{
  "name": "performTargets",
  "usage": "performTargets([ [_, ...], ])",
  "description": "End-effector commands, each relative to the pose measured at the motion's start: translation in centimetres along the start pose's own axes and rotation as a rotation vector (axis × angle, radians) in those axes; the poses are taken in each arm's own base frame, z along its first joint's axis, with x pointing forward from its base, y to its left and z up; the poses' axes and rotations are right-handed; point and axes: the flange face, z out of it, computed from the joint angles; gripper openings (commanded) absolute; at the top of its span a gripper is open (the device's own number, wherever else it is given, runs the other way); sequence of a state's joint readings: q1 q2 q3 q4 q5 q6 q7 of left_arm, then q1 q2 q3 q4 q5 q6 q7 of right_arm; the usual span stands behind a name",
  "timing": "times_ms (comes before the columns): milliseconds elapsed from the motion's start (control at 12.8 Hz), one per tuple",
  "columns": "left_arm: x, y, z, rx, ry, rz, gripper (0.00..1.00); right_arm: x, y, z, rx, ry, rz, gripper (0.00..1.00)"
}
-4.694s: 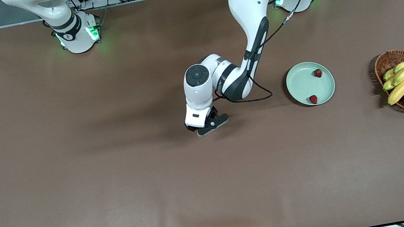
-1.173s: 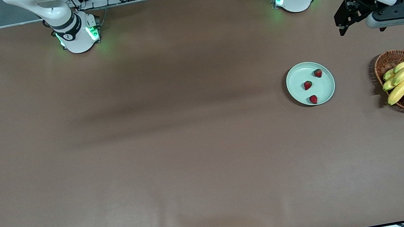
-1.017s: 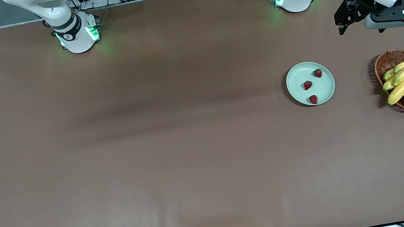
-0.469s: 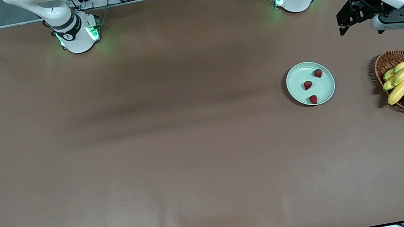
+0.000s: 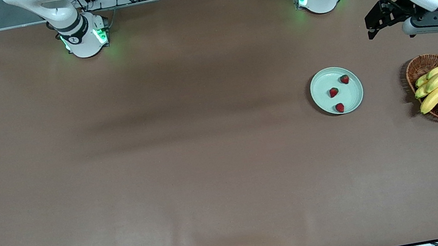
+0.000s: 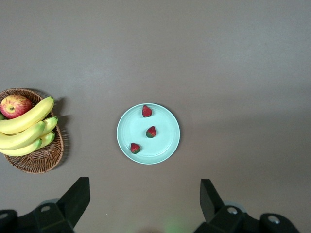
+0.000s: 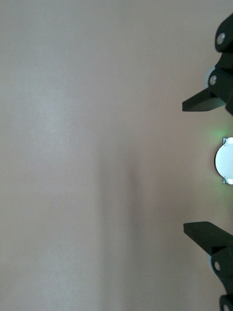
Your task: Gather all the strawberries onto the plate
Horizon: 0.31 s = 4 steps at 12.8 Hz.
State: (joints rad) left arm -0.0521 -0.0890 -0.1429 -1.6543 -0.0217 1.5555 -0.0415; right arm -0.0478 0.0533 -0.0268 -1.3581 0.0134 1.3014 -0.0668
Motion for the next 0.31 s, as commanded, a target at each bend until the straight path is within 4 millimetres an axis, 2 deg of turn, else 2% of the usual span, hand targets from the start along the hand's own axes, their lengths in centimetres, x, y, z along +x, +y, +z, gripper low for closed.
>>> performTargets([
  [0, 0.03, 0.05, -0.31, 0.017, -0.009, -0.008, 1.0, -0.8, -0.34, -0.29, 0.001, -0.001, 0.012, 1.0],
  [235, -0.14, 0.43, -0.52, 0.031, -0.006, -0.001, 1.0, -0.81, -0.1, -0.3, 0.001, 0.0, 0.017, 1.0],
])
